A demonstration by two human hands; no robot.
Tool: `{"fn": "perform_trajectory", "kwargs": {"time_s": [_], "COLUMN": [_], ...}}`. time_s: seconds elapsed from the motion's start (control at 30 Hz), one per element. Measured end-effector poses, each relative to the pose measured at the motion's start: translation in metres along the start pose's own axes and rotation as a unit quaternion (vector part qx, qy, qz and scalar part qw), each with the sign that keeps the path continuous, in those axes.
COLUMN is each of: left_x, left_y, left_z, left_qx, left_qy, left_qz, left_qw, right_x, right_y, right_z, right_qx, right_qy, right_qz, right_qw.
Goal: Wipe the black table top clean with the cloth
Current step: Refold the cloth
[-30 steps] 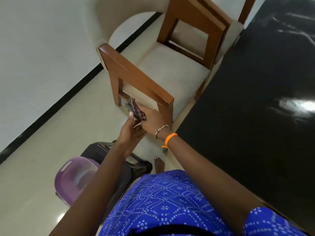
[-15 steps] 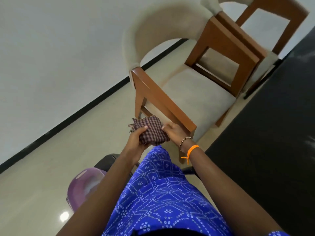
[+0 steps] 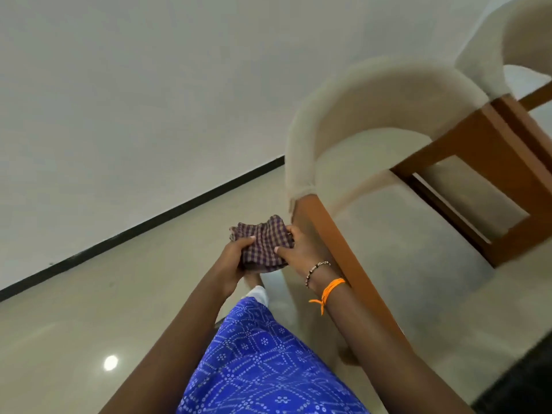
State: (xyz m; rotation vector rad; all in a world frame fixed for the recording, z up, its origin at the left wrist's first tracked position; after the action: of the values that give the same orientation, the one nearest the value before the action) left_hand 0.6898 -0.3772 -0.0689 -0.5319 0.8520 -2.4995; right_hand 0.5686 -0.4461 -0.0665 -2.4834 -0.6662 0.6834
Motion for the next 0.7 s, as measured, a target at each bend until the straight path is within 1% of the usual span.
{"fn": "perform_trajectory", "kwargs": {"time_s": [0.03, 0.13, 0.27, 0.37, 0.43, 0.5, 0.57, 0.7], "left_x": [-0.010, -0.035, -0.066, -0.072, -0.064, -0.043, -0.013, 0.055], "left_y": [0.019, 0.081, 0.155, 0.200, 0.233, 0.260, 0.290, 0.346], "left_z": [0.010, 0.051, 0.131, 0.186, 0.216, 0.242, 0.263, 0.291], "left_qx": [-0.003, -0.002, 0.012, 0.031, 0.031, 0.047, 0.053, 0.040], "left_qy": [0.002, 0.013, 0.081, 0.148, 0.187, 0.212, 0.232, 0.277], "left_qz": [0.006, 0.009, 0.038, 0.023, 0.015, -0.003, -0.034, -0.105], "left_qw": [1.000, 1.000, 0.996, 0.988, 0.982, 0.976, 0.971, 0.954], "right_x": [0.009, 0.031, 0.050, 0.042, 0.027, 0.006, -0.022, -0.078], "right_y": [0.017, 0.074, 0.155, 0.207, 0.234, 0.255, 0.276, 0.313], "right_z": [-0.013, -0.064, -0.138, -0.181, -0.199, -0.208, -0.213, -0.226], "right_qx": [0.009, 0.010, 0.028, 0.039, 0.056, 0.070, 0.088, 0.107], "right_qy": [-0.006, -0.013, 0.011, 0.060, 0.096, 0.129, 0.168, 0.227], "right_qz": [0.001, 0.042, 0.075, 0.098, 0.124, 0.153, 0.189, 0.252], "right_qw": [1.000, 0.999, 0.997, 0.993, 0.986, 0.977, 0.964, 0.935]}}
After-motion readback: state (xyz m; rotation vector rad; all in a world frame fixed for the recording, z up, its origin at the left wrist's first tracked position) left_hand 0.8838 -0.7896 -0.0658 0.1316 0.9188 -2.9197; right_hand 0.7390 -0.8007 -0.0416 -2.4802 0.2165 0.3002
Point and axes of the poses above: each hand's wrist, its own y-axis towards the middle knuckle, its own x-axis out of the palm, z = x × y, the point moved 6 cm from there along y, towards the middle knuckle, and after that the axes turned 6 degrees about x, right-handed, at the moved point
